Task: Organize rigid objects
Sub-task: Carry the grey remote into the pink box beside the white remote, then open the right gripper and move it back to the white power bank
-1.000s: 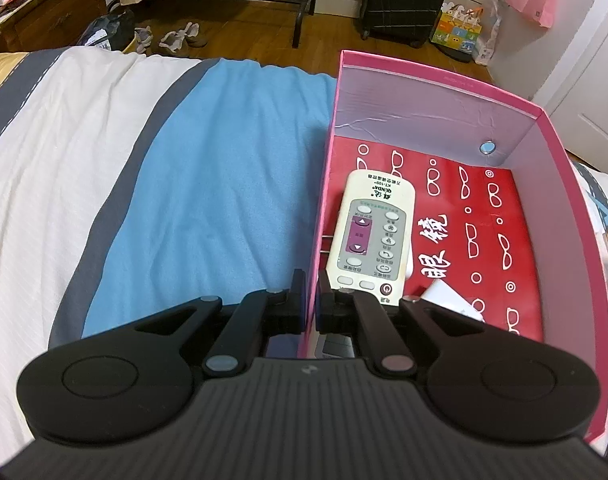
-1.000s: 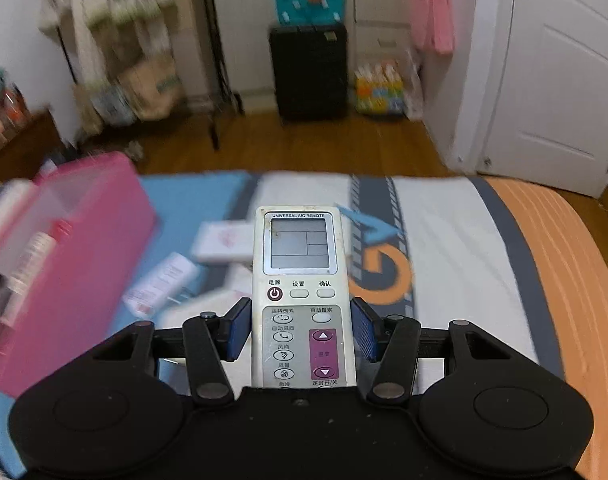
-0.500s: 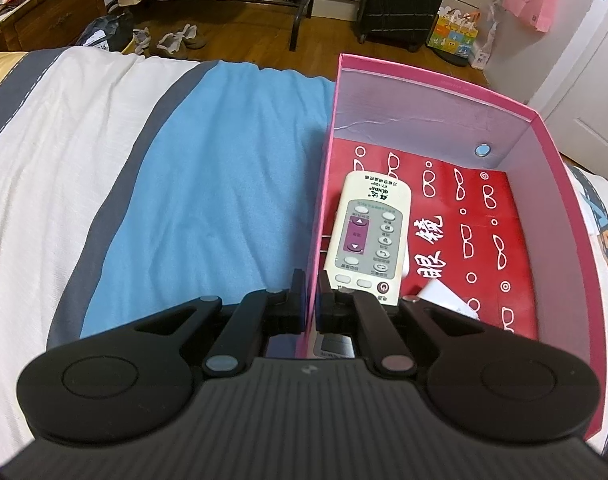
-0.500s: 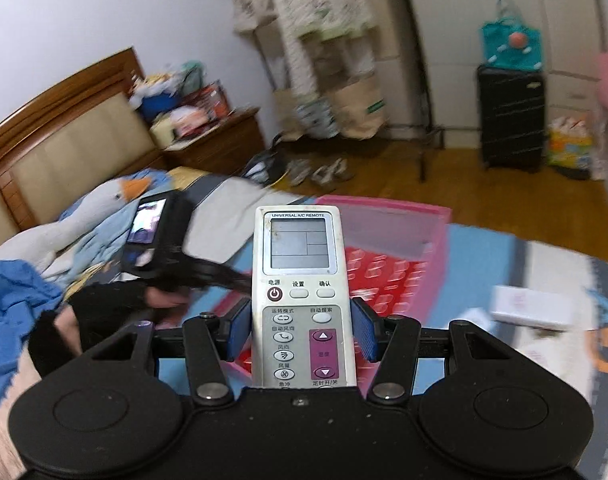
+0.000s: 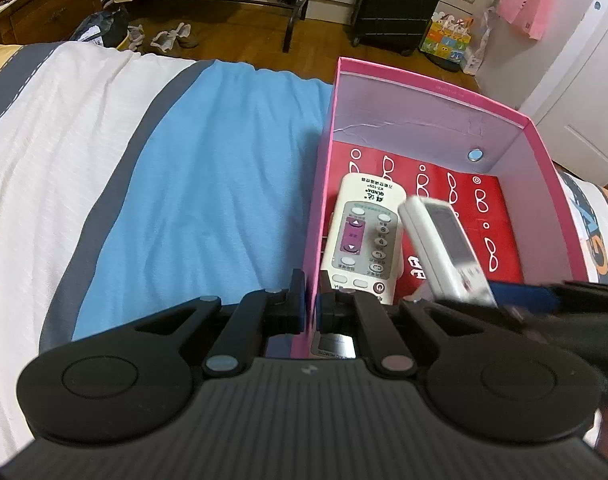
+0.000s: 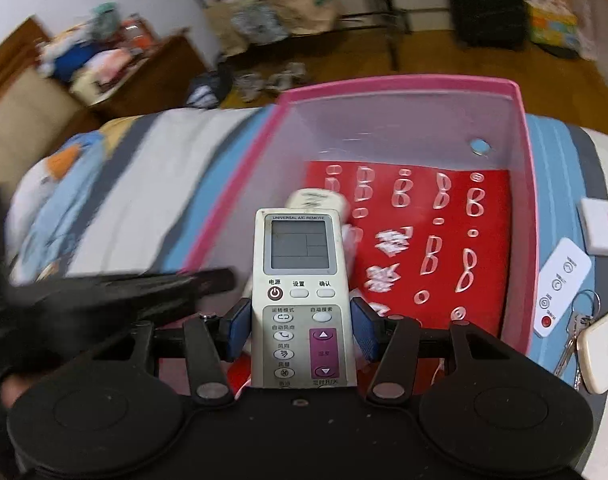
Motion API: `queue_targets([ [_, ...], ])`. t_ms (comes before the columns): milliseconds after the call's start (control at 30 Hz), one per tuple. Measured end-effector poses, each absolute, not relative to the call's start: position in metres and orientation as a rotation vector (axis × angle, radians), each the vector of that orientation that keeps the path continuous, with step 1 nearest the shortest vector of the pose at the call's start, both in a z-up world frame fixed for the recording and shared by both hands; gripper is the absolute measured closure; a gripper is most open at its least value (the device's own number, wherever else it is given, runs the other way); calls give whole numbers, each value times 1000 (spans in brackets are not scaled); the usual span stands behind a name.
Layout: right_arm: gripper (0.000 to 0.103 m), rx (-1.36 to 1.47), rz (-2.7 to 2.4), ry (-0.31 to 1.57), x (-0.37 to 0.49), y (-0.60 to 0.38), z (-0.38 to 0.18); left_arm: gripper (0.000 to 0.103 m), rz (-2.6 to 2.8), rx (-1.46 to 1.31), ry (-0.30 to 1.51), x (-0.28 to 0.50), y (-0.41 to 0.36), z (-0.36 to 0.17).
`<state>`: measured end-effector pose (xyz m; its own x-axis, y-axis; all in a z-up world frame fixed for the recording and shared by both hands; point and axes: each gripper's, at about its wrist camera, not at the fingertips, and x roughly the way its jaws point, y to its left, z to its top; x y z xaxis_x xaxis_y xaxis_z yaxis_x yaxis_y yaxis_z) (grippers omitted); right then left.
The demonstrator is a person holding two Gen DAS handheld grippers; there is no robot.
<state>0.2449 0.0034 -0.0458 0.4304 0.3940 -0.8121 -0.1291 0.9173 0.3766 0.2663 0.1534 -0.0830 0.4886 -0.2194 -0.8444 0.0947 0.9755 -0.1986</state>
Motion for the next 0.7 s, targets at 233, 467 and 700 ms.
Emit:
queue_targets([
  [233,44,180,146,1092,255,22,-65,99,-195,-128,1041,266,154,-83],
  [467,37,325,173,1089,256,10,-55,99,-194,-122,1041,266,152,-82],
  [700,36,288,286,1014,226,-19,-12,99,-193,-114,1039,265,151,-82],
])
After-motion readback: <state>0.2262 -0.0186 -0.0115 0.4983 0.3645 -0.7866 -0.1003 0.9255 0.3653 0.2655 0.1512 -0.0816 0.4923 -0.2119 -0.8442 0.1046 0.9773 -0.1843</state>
